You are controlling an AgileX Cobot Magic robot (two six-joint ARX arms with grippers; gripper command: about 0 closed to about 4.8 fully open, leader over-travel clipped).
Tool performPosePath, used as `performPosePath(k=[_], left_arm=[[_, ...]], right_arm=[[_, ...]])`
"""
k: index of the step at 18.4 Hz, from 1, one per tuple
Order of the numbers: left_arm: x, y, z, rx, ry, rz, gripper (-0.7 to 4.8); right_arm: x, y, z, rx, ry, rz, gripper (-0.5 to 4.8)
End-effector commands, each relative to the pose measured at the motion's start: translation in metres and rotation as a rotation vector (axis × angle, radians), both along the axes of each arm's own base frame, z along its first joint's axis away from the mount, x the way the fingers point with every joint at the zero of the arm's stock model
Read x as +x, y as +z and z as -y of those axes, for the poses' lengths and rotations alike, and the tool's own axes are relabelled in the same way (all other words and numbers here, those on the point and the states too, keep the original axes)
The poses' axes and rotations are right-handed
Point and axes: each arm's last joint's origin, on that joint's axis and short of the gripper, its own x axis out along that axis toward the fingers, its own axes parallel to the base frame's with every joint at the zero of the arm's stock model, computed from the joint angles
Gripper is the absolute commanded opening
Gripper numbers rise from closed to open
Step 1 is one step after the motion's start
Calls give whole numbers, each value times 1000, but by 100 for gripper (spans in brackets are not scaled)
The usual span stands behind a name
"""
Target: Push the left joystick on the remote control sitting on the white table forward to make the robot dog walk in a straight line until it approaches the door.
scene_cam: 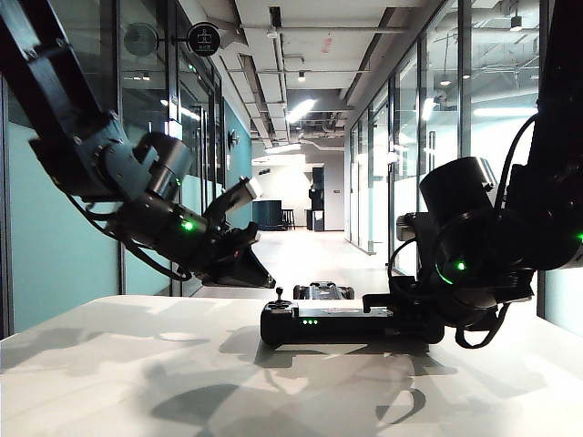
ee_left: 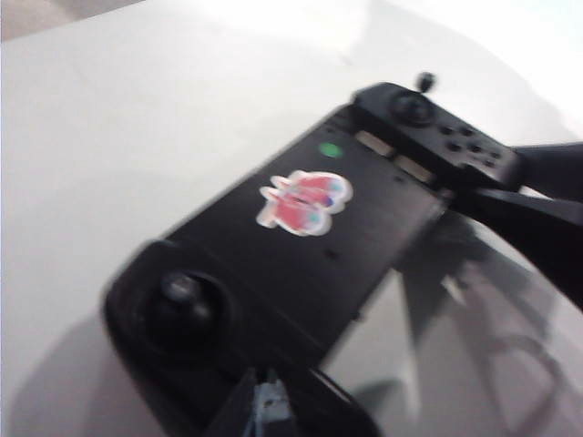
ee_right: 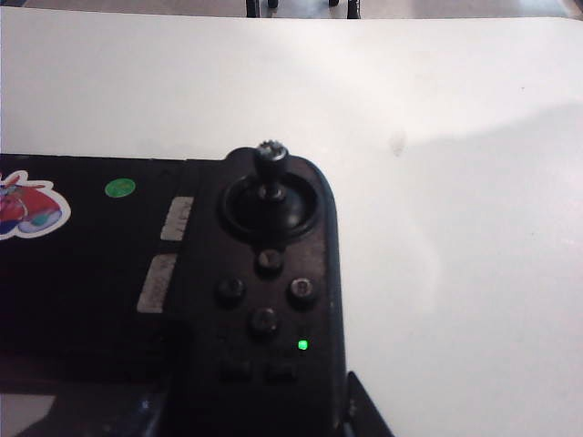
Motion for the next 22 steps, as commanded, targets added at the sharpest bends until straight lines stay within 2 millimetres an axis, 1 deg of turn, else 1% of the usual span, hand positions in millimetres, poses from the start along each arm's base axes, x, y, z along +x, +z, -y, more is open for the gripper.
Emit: performPosePath(k=[1, 11, 22], left_arm=[[8, 3, 3, 8, -14, 24, -6], [24, 1, 13, 34, -45, 32, -6], [28, -4, 17, 39, -42, 39, -6]], right_arm=[[2, 6, -1, 18, -5, 41, 139], [2, 6, -1, 18, -4, 40, 139], [2, 6, -1, 18, -5, 40, 139]])
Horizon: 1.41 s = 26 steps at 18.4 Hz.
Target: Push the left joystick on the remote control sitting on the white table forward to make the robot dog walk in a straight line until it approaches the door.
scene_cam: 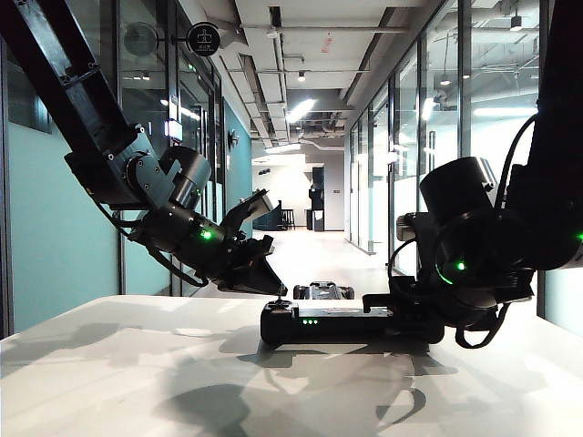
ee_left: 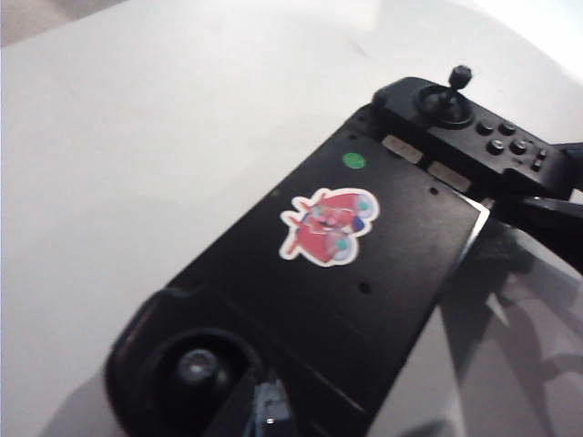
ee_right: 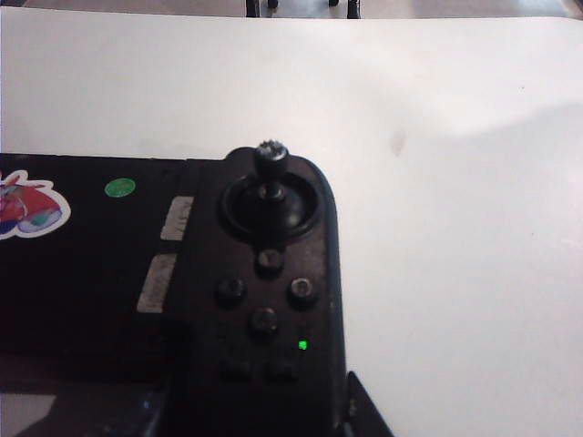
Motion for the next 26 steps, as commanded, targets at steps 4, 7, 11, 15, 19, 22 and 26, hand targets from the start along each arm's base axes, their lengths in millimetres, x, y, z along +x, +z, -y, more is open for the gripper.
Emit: performPosePath(k=[4, 7, 11, 15, 19, 22, 26], left_arm=[[12, 2, 5, 2, 0, 8, -6], [13, 0, 6, 5, 0, 3, -6], [14, -4, 5, 16, 12, 1, -6], [14, -5, 6, 14, 12, 7, -6], [16, -4, 6, 18, 28, 27, -6], [16, -6, 5, 17, 28, 28, -6], [16, -11, 6, 20, 31, 25, -6]], right_arm=[[2, 6, -1, 18, -5, 40, 139], [2, 6, -1, 18, -5, 40, 139], [2, 6, -1, 18, -5, 40, 139], [2, 6, -1, 18, -4, 40, 139], [2, 6, -1, 18, -4, 40, 139], [2, 6, -1, 18, -4, 40, 139], [2, 6, -1, 18, -4, 40, 139]])
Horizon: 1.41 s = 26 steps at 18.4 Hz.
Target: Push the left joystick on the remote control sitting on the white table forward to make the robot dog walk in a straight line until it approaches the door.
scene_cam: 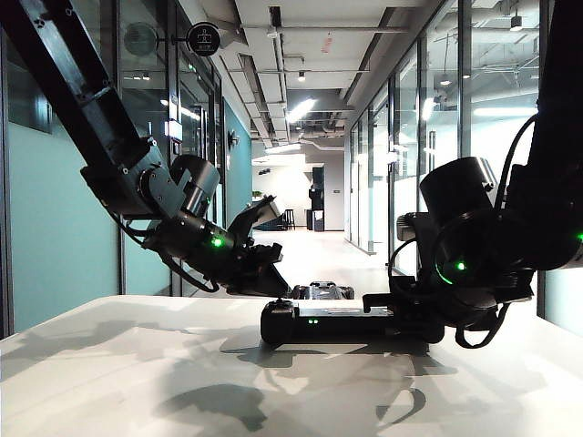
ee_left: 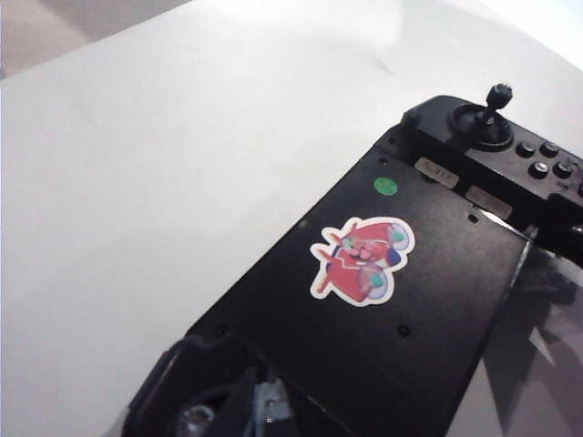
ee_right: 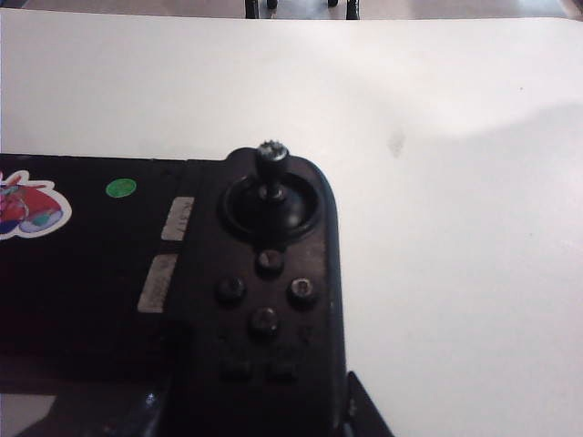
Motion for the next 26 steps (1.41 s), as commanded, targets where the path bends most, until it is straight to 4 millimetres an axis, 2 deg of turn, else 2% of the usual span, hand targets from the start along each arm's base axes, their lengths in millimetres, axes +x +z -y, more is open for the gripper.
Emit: performPosePath(k=[1, 26], left_arm=[[1, -2, -1, 12, 13, 2, -6], [3, 0, -1, 14, 28, 27, -6]], right_arm=[[2, 6, -1, 18, -4, 39, 139], [2, 6, -2, 18, -3, 39, 139]])
